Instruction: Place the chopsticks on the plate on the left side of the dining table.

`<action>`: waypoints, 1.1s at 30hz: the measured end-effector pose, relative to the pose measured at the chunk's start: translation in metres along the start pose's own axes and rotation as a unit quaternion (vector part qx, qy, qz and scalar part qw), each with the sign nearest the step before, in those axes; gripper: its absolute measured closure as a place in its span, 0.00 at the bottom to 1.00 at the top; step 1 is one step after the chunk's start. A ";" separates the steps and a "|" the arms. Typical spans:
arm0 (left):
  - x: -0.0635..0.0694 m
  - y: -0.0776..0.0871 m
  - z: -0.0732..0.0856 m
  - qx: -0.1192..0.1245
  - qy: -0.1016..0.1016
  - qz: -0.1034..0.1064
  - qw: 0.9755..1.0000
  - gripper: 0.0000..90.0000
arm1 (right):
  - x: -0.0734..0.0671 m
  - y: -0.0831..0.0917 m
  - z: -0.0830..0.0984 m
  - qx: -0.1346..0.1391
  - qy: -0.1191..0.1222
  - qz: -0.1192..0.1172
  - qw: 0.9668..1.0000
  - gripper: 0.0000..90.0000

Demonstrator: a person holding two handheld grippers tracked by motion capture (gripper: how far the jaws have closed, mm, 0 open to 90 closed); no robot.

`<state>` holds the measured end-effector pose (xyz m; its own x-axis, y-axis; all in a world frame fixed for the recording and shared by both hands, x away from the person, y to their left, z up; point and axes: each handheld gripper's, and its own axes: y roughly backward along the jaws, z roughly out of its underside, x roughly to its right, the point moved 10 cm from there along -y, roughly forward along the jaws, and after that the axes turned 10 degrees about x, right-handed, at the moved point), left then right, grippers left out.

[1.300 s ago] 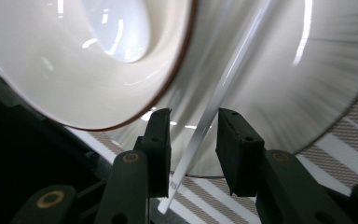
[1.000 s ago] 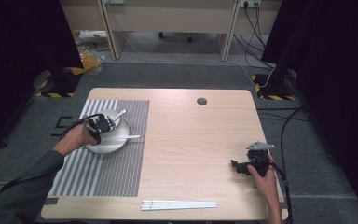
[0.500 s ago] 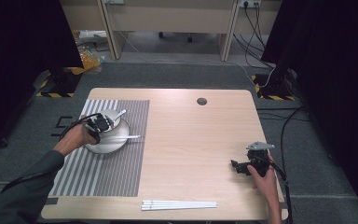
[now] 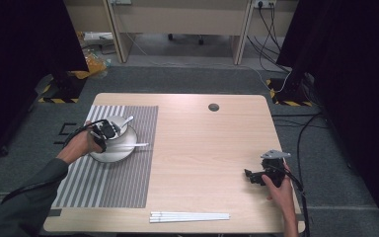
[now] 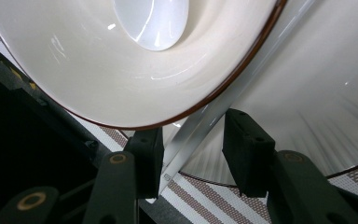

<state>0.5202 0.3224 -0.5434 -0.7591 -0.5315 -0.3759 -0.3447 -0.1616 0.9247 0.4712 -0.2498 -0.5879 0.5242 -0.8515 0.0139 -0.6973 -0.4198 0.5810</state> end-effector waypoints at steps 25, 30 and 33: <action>0.033 0.024 -0.014 0.042 0.017 0.071 0.996 0.56 | -0.001 0.000 0.000 0.000 -0.001 0.000 1.000 0.01; 0.043 0.029 -0.024 0.053 0.006 0.077 0.996 0.55 | -0.001 0.000 0.000 0.000 -0.001 0.000 1.000 0.01; 0.052 0.033 -0.034 0.066 -0.002 0.083 0.994 0.55 | -0.001 0.000 0.000 -0.001 -0.001 0.000 1.000 0.01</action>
<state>0.4874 0.2613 -0.5305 -0.8139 -0.5378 -0.2199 -0.2844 0.0388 0.9579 0.4708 -0.2495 -0.5880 0.5236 -0.8519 0.0112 -0.6962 -0.4203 0.5820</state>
